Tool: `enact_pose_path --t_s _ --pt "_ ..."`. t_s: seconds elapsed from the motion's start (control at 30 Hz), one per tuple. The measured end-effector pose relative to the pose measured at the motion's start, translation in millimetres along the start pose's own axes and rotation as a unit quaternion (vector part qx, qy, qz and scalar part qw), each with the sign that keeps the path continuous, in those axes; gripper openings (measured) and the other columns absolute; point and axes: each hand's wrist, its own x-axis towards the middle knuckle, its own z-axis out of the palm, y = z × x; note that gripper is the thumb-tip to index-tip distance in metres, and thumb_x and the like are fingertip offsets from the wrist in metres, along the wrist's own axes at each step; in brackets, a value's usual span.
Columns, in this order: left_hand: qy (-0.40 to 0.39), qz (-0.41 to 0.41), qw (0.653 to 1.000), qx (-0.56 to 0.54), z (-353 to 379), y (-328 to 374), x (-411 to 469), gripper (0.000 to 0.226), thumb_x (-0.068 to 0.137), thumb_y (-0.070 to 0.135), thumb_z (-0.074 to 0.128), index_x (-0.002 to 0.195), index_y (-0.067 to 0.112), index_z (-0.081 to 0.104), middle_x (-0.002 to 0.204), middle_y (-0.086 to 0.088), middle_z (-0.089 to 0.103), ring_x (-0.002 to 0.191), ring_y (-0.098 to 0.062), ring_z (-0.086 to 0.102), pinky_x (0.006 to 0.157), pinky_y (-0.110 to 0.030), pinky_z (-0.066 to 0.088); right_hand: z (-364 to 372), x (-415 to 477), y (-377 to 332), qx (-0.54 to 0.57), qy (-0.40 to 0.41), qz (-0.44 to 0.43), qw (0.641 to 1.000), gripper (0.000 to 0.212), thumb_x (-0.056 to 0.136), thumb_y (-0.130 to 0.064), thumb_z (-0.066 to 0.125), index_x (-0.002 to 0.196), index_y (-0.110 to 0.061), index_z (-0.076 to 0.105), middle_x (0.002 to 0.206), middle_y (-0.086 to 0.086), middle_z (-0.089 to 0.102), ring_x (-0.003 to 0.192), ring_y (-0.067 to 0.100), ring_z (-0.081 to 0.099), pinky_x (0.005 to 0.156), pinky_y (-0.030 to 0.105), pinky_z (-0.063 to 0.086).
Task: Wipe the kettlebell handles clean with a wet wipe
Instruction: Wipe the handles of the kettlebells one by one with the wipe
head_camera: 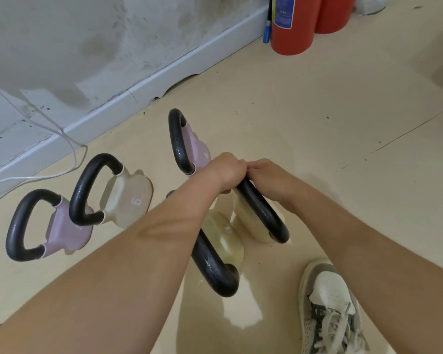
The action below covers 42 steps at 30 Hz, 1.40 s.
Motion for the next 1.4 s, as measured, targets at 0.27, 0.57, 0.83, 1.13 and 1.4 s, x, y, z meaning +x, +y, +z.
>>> enact_pose_path --t_s 0.27,0.57,0.83,1.13,1.4 --pt "0.175 0.186 0.939 0.229 15.4 -13.4 -54.7 0.030 0.097 0.015 0.039 0.070 0.014 0.052 0.067 0.001 0.057 0.062 -0.018 0.053 0.052 -0.028 0.033 8.2 -52.2 9.5 0.077 0.045 -0.064 0.994 0.031 0.097 -0.015 0.044 0.089 0.000 0.070 0.081 0.018 0.070 0.070 0.031 0.064 0.070 0.038 0.053" --pt "0.152 0.208 0.953 0.157 47.5 -8.6 -114.0 0.022 0.096 0.019 0.050 0.101 0.024 0.071 0.092 0.001 0.068 0.085 -0.021 0.062 0.078 -0.037 0.050 -24.0 -87.4 7.8 -0.126 0.108 -0.060 0.984 0.019 0.082 -0.010 0.065 0.081 -0.024 0.078 0.077 -0.011 0.074 0.077 0.000 0.068 0.070 0.012 0.051" --pt "0.028 0.120 0.935 -0.333 20.4 -7.7 -151.7 0.014 0.086 0.024 0.069 0.093 0.015 0.061 0.057 0.017 0.058 0.052 0.004 0.052 0.060 -0.017 0.039 -43.5 -137.3 -44.9 0.010 0.017 -0.075 0.997 0.010 0.088 -0.002 0.062 0.085 -0.002 0.072 0.069 0.011 0.067 0.058 0.009 0.060 0.060 0.019 0.050" --pt "-0.031 0.163 0.872 -0.461 -37.2 -30.6 -242.1 0.035 0.095 0.036 0.054 0.106 0.007 0.070 0.098 -0.009 0.074 0.093 -0.022 0.069 0.085 -0.033 0.053 -47.2 -199.1 -132.1 0.165 -0.067 -0.062 0.982 0.018 0.097 -0.014 0.050 0.079 -0.013 0.054 0.073 0.004 0.062 0.070 0.018 0.063 0.062 0.030 0.056" --pt "0.044 0.265 0.787 -0.555 -85.9 -60.5 -333.9 0.016 0.078 0.019 0.065 0.086 0.009 0.074 0.083 -0.008 0.071 0.075 -0.017 0.065 0.068 -0.023 0.054 -4.4 -251.2 -208.6 0.013 -0.093 -0.117 0.989 0.017 0.089 -0.026 0.068 0.086 -0.015 0.056 0.063 0.000 0.045 0.048 0.010 0.048 0.044 0.016 0.040"
